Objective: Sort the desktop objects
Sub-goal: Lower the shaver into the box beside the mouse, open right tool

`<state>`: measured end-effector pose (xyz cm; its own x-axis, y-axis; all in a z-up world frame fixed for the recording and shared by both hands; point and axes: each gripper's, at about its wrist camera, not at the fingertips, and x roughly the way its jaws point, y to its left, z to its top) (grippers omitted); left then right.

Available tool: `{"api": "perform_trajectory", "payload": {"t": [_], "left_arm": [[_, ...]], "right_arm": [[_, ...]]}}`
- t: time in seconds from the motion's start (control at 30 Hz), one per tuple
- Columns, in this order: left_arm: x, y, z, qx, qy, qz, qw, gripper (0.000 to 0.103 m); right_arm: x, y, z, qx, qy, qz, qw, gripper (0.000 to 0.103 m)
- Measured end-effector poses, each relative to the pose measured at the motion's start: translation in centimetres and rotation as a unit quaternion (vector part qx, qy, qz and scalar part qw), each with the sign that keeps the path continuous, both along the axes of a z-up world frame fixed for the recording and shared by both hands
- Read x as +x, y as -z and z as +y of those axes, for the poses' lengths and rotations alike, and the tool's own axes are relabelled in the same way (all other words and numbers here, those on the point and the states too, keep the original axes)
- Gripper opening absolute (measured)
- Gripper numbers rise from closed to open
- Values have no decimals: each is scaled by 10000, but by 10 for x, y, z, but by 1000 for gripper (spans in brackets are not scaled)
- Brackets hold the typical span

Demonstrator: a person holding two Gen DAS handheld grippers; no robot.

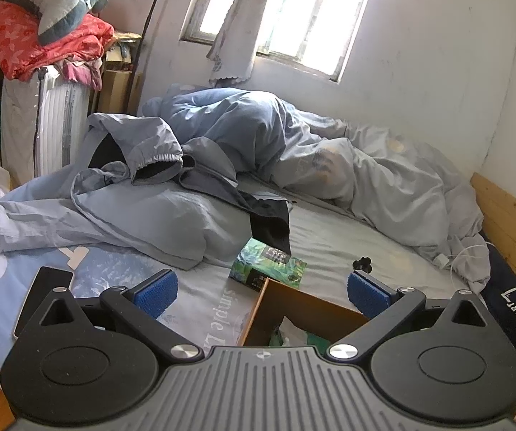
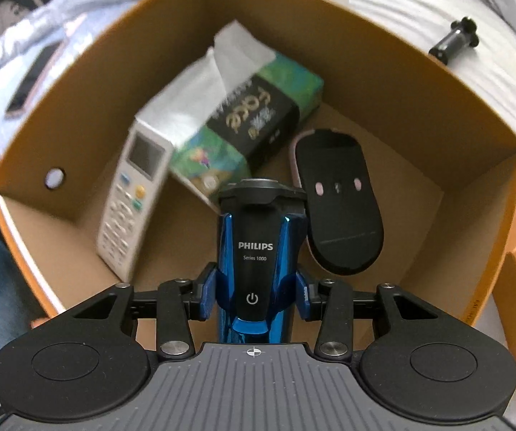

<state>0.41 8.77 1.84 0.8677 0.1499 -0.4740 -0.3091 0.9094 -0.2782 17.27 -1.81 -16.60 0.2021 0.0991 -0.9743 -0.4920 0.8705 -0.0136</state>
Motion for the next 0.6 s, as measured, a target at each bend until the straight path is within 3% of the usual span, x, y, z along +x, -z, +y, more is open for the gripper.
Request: {"api": "perform_trajectory", "payload": {"t": [0.6], "left_arm": [[4, 3, 0, -44, 43, 66, 10000, 103]], "right_arm": [[11, 35, -3, -239, 150, 437, 9986, 46]]}}
